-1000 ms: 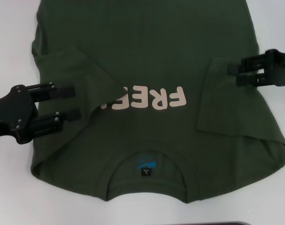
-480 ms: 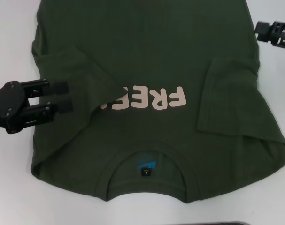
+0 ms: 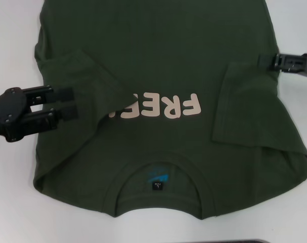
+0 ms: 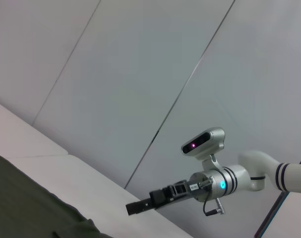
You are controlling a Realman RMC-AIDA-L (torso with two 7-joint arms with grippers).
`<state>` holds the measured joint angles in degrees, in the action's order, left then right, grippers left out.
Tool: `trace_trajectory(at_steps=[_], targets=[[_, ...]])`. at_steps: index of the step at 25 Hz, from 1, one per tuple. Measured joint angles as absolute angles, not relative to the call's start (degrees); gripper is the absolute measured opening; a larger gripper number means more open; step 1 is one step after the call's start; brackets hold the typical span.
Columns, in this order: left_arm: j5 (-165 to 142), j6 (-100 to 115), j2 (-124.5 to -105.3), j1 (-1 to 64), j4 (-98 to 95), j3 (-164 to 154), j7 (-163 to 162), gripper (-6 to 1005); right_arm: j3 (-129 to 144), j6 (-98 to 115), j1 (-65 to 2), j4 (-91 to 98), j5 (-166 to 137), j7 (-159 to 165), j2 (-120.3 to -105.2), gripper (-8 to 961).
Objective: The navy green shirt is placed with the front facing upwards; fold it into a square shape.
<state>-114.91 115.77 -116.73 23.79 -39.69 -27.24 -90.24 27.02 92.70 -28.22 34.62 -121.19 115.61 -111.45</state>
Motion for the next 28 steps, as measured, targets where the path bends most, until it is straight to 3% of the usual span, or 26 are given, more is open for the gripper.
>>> trace_trajectory(at_steps=[4,6,8,9,12,19,28], targets=[[-115.1,115.8,-116.64,23.8,-39.7,-27.3,-90.4,580,28.4,96.8,-28.3,35.8,-121.1,111.4,-111.69,877],[-115.3,115.8,-116.25,23.7,-39.7,-27.5,-90.9,580,28.5,103.0,-28.2,37.7,-120.9,104.3,-112.71,945],[-115.3,115.8,-115.87,23.6,-39.7,-27.5,-91.5,580,28.5,107.5,-27.4,41.0,-120.9,99.4,-114.2,887],[-115.4,116.3,-114.6,23.2,-39.7,-27.6,-93.5,580,28.6,109.1,-26.9,42.9,-120.9,98.0,-115.06,857],[-115.6,116.9,-113.24,22.6,-39.7,-28.0,-95.3,580,28.6,110.0,-25.2,45.5,-121.0,97.4,-116.01,800],[-119.4,117.2,-109.8,21.4,-40.2,-30.8,-113.8,580,28.8,111.4,-22.6,43.0,-121.4,98.1,-114.8,808],[-127.0,113.2,-110.5,19.8,-42.3,-30.3,-136.7,579,28.5,109.1,-22.0,43.4,-124.8,97.7,-114.85,807]])
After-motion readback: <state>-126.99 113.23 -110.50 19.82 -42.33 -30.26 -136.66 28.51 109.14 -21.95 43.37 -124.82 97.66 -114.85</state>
